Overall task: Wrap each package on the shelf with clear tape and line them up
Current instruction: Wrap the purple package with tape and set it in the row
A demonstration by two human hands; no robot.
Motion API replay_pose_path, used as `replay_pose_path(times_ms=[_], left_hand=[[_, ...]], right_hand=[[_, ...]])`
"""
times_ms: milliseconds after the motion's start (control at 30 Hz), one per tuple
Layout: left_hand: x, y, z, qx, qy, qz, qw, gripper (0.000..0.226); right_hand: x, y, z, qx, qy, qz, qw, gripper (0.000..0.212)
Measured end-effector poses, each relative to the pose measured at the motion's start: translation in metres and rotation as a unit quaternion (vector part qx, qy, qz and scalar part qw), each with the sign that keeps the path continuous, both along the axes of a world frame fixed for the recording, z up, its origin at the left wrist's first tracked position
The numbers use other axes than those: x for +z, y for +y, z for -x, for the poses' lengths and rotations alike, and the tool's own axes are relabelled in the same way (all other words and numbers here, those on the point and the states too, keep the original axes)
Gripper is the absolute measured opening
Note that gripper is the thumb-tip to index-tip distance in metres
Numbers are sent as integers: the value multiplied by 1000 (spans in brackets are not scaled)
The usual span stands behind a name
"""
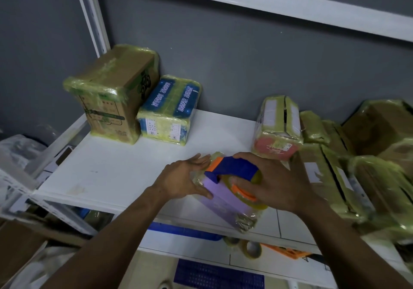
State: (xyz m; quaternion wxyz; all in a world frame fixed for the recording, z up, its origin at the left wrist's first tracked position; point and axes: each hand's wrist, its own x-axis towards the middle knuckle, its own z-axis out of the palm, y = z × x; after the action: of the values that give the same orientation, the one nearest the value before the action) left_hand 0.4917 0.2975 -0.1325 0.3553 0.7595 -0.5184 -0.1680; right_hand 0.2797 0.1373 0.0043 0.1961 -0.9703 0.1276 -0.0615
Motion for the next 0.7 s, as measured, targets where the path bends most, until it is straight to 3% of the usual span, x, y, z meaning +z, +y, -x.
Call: replay_pose_path(times_ms=[133, 200, 433, 700], left_hand=[[-11, 0, -1, 7, -41, 109, 993, 93], [-14, -1, -2, 2, -64, 144, 987, 92], [-16, -3, -5, 8, -155, 178, 972, 86], [-16, -6, -9, 10, -176, 148, 973, 87]], right_hand=[[-7, -1, -2, -28, -13, -85, 996, 39], [-9, -1, 1, -34, -23, -75, 996, 37], [-1, -8, 6, -29, -41, -57, 997, 39], [5, -26, 17, -33, 5, -71, 997, 34]])
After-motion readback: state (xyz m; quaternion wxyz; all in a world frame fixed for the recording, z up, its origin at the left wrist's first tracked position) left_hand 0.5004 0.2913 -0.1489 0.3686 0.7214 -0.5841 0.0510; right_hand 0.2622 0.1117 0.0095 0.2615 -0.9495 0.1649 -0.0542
